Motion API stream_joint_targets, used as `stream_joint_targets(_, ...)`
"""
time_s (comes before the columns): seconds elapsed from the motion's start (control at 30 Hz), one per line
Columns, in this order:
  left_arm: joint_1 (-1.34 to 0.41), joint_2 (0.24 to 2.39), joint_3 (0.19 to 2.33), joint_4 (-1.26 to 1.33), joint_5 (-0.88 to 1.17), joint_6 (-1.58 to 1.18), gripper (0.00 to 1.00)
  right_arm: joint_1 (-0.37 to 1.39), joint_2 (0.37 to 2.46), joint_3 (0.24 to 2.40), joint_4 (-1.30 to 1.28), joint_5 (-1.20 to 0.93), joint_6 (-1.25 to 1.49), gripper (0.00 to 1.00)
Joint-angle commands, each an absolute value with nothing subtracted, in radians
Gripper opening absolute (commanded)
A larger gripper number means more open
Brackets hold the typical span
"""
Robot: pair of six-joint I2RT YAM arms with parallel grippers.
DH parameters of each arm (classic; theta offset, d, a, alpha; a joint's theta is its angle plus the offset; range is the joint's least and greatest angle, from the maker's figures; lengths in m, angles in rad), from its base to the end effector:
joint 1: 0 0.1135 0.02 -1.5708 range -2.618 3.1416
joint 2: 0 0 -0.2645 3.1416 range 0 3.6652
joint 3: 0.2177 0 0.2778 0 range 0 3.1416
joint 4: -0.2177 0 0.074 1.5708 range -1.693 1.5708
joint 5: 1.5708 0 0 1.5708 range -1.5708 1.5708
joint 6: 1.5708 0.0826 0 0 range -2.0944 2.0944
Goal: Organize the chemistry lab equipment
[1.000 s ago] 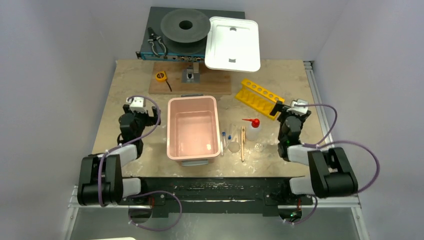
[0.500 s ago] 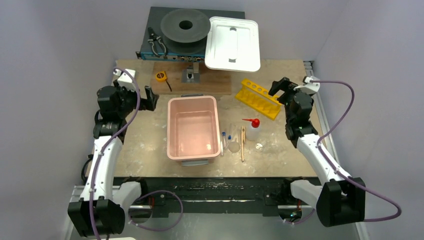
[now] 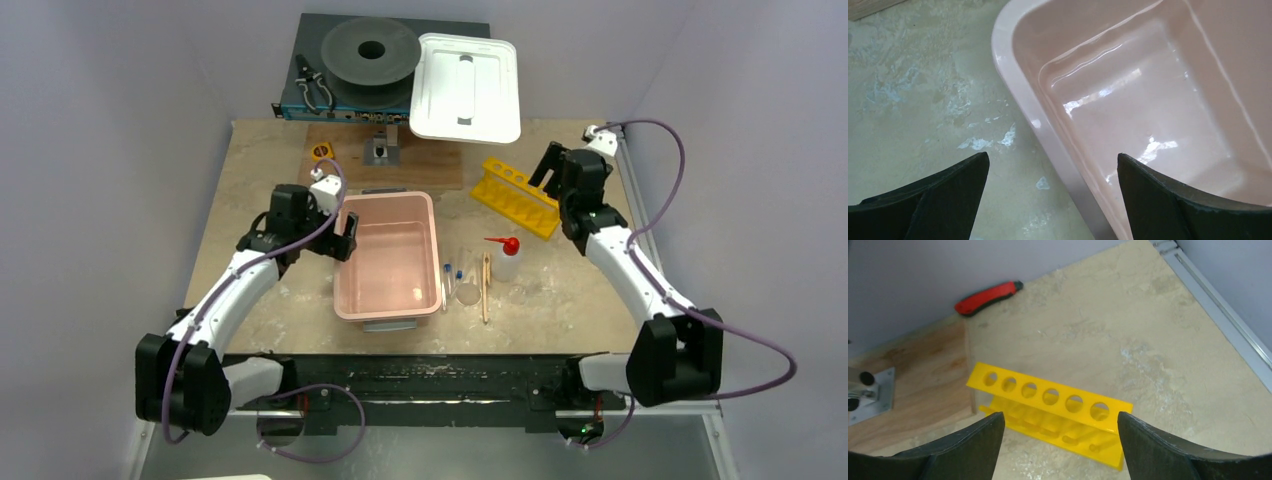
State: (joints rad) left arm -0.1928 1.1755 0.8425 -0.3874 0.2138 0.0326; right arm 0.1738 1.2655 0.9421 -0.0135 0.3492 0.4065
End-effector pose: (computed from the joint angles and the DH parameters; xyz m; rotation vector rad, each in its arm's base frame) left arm 0.3013 -0.0767 0.2236 0.3682 2.2632 -0.3280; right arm 0.3593 0.0344 0.2863 0.4501 1.8327 0.0635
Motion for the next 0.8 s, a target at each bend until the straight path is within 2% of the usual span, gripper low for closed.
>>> stream_joint_targets(0.0, -0.222, 1.188, 0.816, -0.355, 0.037, 0.158, 1.00, 0.175, 1.365, 1.108, -0.169, 0.393, 0.442, 0.78)
stream_joint_targets(0.13, -0.222, 1.199, 0.775, -0.306, -0.027, 0.219, 0.92, 0.193, 1.479, 1.217, -0.213, 0.407, 0.463, 0.70)
stream_joint_targets(0.4, -0.222, 1.192, 0.766, -0.243, -0.168, 0.285, 0.84, 0.237, 1.617, 1.308, -0.254, 0.444, 0.549, 0.65)
stream_joint_targets(0.57, -0.220, 1.179, 0.770, -0.201, -0.238, 0.317, 0.68, 0.244, 1.679, 1.314, -0.248, 0.463, 0.593, 0.61)
stream_joint_targets(0.77, -0.176, 1.170, 0.767, -0.174, -0.296, 0.375, 0.66, 0.244, 1.718, 1.318, -0.238, 0.487, 0.598, 0.58)
